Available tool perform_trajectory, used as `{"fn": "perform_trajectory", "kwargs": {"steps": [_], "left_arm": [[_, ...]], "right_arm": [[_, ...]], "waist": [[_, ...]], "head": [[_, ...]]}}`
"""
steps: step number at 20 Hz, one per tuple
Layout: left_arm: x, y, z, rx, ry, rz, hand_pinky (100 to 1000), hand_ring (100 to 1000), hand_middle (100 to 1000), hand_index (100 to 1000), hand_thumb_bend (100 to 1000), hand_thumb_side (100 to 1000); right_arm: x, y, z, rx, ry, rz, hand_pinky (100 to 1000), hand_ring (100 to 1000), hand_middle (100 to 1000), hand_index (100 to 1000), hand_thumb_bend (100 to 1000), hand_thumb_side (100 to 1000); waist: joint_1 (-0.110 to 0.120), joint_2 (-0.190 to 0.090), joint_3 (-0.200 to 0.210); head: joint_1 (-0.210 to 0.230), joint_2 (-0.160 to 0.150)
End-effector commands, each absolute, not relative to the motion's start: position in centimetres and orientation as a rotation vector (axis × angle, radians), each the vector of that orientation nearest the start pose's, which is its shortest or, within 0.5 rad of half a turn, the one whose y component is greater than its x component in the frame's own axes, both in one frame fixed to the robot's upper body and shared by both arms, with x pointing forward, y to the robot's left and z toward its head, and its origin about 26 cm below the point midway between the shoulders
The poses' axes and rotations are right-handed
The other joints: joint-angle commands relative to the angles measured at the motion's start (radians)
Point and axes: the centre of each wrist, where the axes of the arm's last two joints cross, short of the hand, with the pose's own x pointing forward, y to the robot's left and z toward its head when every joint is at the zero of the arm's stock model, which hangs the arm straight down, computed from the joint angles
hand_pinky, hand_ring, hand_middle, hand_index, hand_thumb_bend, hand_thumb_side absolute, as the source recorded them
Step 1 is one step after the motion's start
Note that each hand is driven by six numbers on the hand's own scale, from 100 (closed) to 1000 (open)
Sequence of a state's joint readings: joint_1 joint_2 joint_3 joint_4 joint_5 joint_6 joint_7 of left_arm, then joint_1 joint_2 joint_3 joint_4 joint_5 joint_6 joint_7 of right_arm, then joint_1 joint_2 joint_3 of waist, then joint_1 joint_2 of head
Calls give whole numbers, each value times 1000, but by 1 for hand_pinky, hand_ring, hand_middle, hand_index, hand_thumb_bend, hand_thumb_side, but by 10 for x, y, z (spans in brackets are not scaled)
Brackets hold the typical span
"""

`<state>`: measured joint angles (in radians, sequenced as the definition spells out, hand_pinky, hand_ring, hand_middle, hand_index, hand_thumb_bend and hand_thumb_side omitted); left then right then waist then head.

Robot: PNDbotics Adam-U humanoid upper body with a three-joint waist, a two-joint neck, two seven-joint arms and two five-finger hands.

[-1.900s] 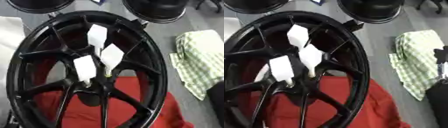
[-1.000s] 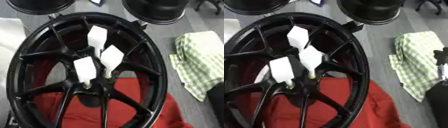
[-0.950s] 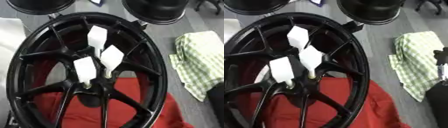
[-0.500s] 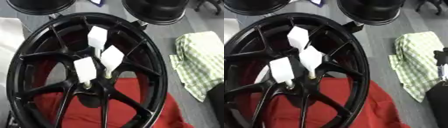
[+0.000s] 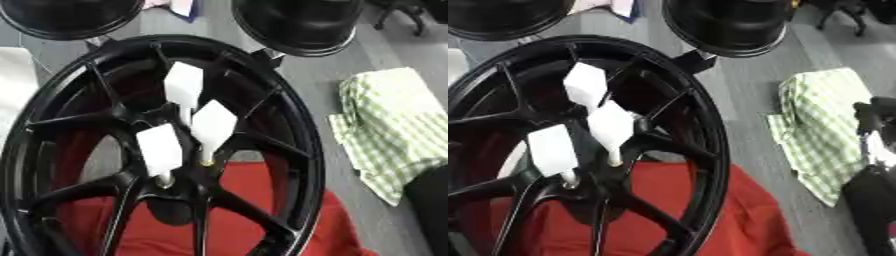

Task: Pull the pin out of the wheel hub.

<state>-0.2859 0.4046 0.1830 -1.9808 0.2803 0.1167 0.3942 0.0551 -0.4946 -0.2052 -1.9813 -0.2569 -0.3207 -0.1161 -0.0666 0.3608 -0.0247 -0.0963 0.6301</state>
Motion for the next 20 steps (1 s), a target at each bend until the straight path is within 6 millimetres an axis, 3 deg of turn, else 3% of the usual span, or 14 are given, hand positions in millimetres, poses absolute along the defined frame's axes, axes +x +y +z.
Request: {"fn": "perform_trajectory", "kwargs": {"steps": [1, 7, 11, 12, 15, 20], "left_arm": [[292, 320, 226, 322, -2205, 259, 742, 533, 559, 668, 100, 758], [291, 321, 225, 332, -2200, 245, 741, 533, 559, 668, 100, 757], [291, 321, 225, 332, -2200, 244, 741, 533, 559, 668, 100, 757], [291, 321, 226, 332, -2203, 234, 741, 533, 559, 668, 100, 756], [292, 320, 229, 329, -2207, 205, 741, 533, 560, 667, 100, 757], [292, 320, 229, 331, -2202, 204, 741, 534, 559, 667, 100, 758]], "right_arm": [[244, -384, 178, -448, -2331, 409, 834, 784, 573, 719, 195, 190], [246, -399, 224, -672, -2239, 976, 838, 806, 621, 740, 231, 177], [247, -399, 226, -700, -2224, 1027, 838, 806, 621, 740, 231, 177], [246, -398, 225, -695, -2213, 1046, 840, 823, 680, 776, 346, 182], [250, -392, 224, -648, -2163, 1224, 842, 828, 695, 786, 399, 176], [259, -377, 238, -590, -2088, 1573, 844, 831, 707, 804, 441, 166]], "waist": [[0, -23, 0], [-7, -30, -4], [-8, -31, -4], [-14, -28, 2], [-32, -26, 25], [-36, -28, 22]], "head": [[-2, 0], [5, 29], [5, 31], [1, 33], [-9, 38], [-7, 36]]}}
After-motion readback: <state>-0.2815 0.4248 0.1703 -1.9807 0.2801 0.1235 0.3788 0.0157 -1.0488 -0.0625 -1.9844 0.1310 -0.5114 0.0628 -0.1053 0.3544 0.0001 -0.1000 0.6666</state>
